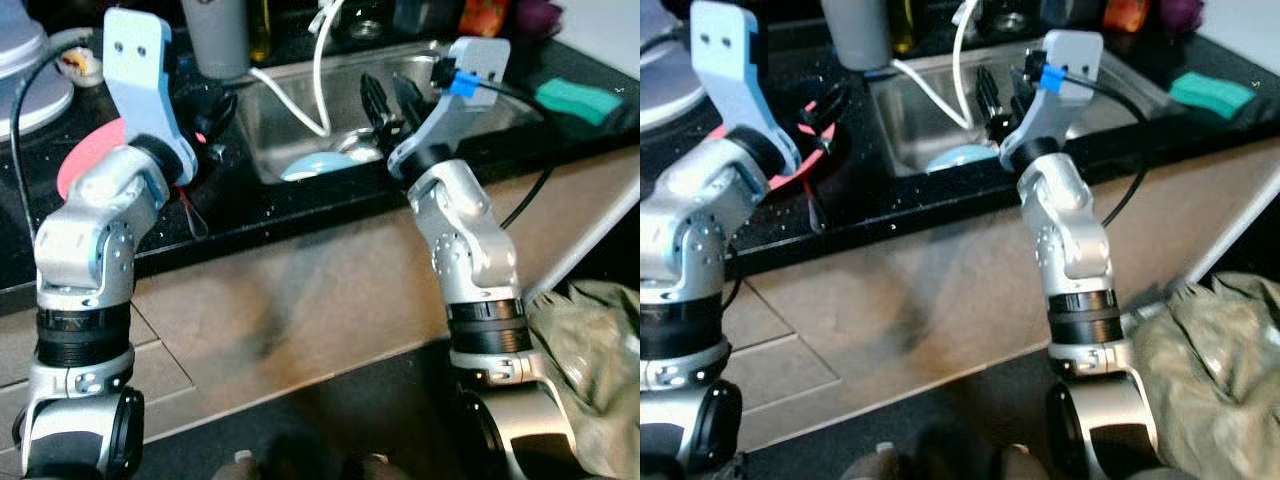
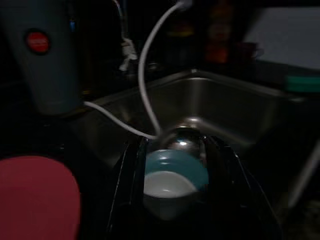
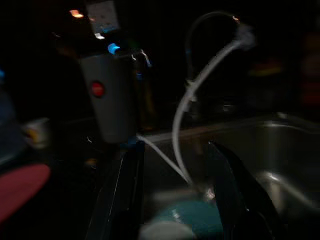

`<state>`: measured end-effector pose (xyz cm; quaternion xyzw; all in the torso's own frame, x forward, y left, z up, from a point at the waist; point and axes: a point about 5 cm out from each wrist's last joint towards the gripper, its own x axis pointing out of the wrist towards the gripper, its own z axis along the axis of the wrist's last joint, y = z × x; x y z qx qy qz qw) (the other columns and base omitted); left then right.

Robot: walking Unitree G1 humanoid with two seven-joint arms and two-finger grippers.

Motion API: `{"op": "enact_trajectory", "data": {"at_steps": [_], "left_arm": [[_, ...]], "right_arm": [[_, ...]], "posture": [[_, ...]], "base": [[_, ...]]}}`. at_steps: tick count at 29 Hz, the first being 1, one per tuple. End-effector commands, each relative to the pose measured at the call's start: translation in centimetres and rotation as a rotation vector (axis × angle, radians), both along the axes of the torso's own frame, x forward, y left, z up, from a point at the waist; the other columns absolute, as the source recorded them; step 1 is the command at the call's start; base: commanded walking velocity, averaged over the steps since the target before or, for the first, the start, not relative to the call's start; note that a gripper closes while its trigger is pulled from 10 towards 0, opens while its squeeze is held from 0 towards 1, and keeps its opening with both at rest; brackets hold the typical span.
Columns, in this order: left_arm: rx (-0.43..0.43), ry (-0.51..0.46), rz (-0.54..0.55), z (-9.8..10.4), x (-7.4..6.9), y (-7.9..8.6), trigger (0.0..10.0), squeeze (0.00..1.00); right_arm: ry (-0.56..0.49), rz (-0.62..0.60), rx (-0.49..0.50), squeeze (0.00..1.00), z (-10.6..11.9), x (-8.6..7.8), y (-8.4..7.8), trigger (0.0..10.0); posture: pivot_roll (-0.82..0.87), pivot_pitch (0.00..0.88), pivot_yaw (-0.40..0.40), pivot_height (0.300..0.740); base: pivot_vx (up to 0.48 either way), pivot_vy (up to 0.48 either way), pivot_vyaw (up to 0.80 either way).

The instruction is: Kitchen organization

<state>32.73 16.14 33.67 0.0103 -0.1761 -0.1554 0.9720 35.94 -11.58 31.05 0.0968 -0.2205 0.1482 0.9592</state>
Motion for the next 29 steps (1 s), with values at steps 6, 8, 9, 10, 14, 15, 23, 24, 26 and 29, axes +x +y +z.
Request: {"op": "enact_trajectory", "data": {"at_steps": [6,8,9,10,14,15,23,24,26,29], "left_arm": [[-0.017,0.071,0.042,-1.5,0.0,0.4,10.0,0.00],[-0.029,0.120,0.058,-2.4,0.0,0.1,10.0,0.00],[-0.029,0.120,0.058,-2.4,0.0,0.1,10.0,0.00],[-0.029,0.136,0.064,-2.7,0.0,-0.1,10.0,0.00],[-0.048,0.161,0.065,-3.4,-0.1,-0.4,10.0,0.00],[-0.058,0.176,0.060,-3.7,-0.1,-0.4,10.0,0.00],[-0.090,0.224,0.113,-5.7,0.3,0.0,10.0,0.00],[-0.090,0.224,0.113,-5.7,0.3,0.0,10.0,0.00],[-0.068,0.220,0.158,-6.1,0.3,0.2,10.0,0.00],[-0.051,0.237,0.217,-6.7,0.2,0.5,10.0,0.00]], "right_arm": [[0.024,0.038,-0.011,0.00,-0.3,-0.1,0.9,10.0],[0.041,0.049,-0.021,0.00,-0.7,0.0,1.0,10.0],[0.041,0.049,-0.021,0.00,-0.7,0.0,1.0,10.0],[0.050,0.053,-0.025,0.00,-0.9,0.0,1.0,10.0],[0.071,0.067,-0.035,0.00,-1.3,-0.1,1.0,10.0],[0.078,0.074,-0.039,0.00,-1.4,-0.2,1.0,10.0],[0.156,0.096,-0.100,0.00,-3.7,-0.4,0.9,10.0],[0.156,0.096,-0.100,0.00,-3.7,-0.4,0.9,10.0],[0.172,0.096,-0.106,0.00,-4.1,-0.5,0.8,10.0],[0.201,0.095,-0.115,0.00,-4.8,-0.7,0.5,10.0]], "posture": [[0.04,0.149,-0.022,0.740],[0.04,0.151,-0.025,0.740],[0.04,0.151,-0.025,0.740],[0.04,0.152,-0.025,0.740],[0.04,0.154,-0.030,0.740],[0.04,0.154,-0.031,0.740],[0.04,0.160,-0.032,0.740],[0.04,0.160,-0.032,0.740],[0.04,0.160,-0.032,0.740],[0.04,0.162,-0.031,0.740]], "base": [[-0.050,0.000,0.00],[0.000,0.000,0.00],[0.000,0.000,0.00],[0.000,0.000,0.00],[0.000,0.000,0.00],[0.000,0.000,0.00],[0.000,0.000,0.00],[0.000,0.000,0.00],[0.000,0.000,0.00],[0.000,0.000,0.00]]}}
